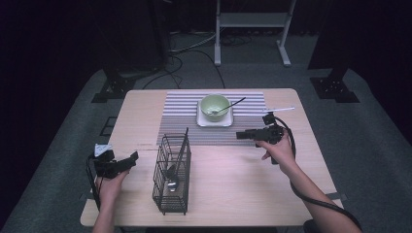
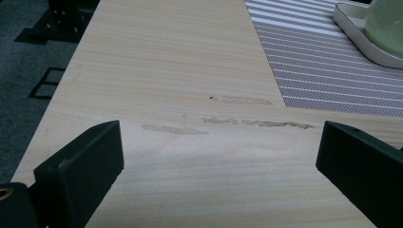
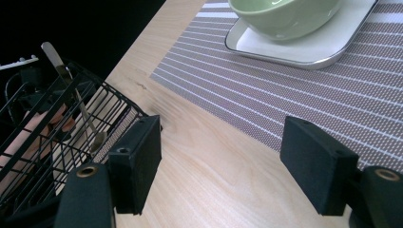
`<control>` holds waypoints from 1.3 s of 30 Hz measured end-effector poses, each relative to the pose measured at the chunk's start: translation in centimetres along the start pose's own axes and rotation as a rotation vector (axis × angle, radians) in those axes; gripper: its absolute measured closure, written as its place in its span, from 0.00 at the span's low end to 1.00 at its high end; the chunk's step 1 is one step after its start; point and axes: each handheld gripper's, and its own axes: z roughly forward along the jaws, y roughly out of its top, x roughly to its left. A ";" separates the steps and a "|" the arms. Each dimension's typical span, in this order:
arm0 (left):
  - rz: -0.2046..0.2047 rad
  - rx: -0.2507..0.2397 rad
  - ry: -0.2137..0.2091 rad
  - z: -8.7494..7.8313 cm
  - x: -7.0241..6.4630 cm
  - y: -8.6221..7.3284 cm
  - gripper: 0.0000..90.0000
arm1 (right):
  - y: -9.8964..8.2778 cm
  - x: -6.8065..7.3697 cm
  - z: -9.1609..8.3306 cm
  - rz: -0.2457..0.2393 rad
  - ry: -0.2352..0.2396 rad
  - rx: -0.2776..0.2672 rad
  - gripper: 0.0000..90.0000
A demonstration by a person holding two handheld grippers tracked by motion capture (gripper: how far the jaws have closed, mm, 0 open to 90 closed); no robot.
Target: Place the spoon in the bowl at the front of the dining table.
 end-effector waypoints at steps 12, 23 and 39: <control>-0.001 -0.001 0.001 0.0 0.0 0.0 0.01 | -1.7 -0.2 0.2 0.030 0.031 0.004 0.32; -0.002 -0.001 0.001 0.0 -0.1 0.0 0.01 | -3.5 0.4 -0.6 0.015 0.052 -0.029 0.32; 0.001 0.001 0.001 0.0 -0.2 0.0 0.01 | -6.8 1.5 -1.5 0.019 0.098 -0.036 0.33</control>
